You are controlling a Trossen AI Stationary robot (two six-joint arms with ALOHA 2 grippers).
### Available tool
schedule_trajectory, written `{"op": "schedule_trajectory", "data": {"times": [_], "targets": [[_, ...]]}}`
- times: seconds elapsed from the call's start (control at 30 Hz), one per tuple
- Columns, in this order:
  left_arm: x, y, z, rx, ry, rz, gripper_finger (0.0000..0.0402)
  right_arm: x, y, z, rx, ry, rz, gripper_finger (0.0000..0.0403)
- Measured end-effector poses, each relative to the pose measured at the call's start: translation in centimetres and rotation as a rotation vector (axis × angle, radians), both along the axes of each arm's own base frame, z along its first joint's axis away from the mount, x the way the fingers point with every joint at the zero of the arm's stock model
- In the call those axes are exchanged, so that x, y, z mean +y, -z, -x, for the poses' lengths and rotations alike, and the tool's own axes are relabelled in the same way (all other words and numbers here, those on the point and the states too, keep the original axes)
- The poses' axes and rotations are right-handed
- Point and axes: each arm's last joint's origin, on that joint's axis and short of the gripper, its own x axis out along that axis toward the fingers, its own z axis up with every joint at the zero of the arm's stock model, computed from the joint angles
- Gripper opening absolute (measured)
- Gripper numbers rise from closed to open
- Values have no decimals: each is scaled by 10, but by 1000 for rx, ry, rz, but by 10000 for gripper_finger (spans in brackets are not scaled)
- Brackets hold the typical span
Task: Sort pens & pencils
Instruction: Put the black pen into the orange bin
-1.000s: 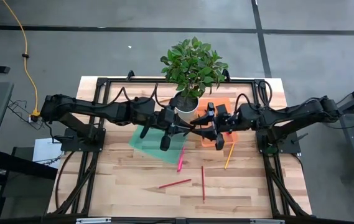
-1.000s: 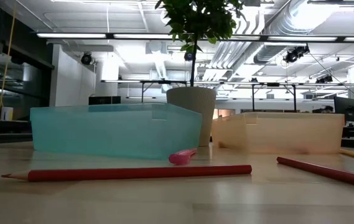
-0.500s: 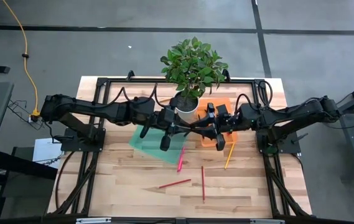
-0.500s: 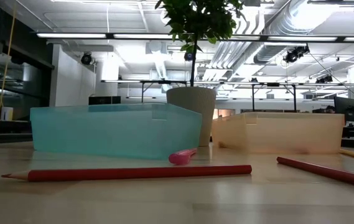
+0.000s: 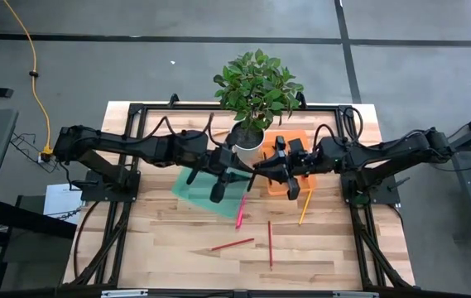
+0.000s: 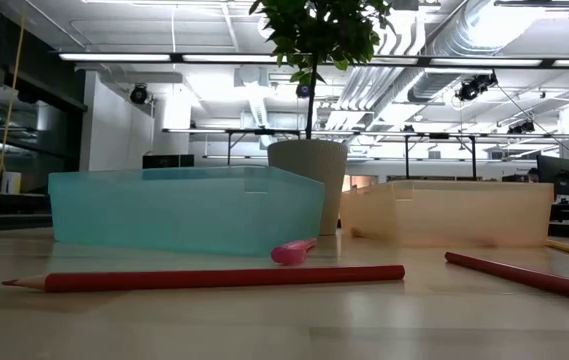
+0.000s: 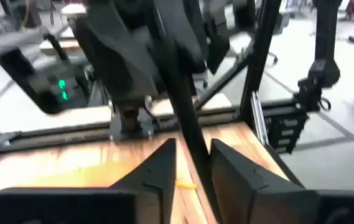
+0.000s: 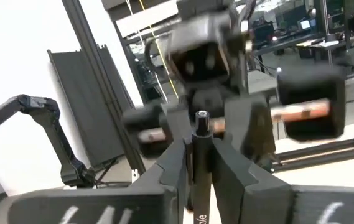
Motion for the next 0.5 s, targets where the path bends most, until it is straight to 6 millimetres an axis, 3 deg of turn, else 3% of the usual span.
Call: {"op": "schedule_trajectory", "data": {"times": [0.27, 0.5], "targets": [[0, 9, 3, 97, -3, 10, 167, -1, -1, 3, 14, 11, 2, 40], [1, 7, 8, 111, -43, -34, 188, -5, -6, 21, 71, 72, 7, 39]]}}
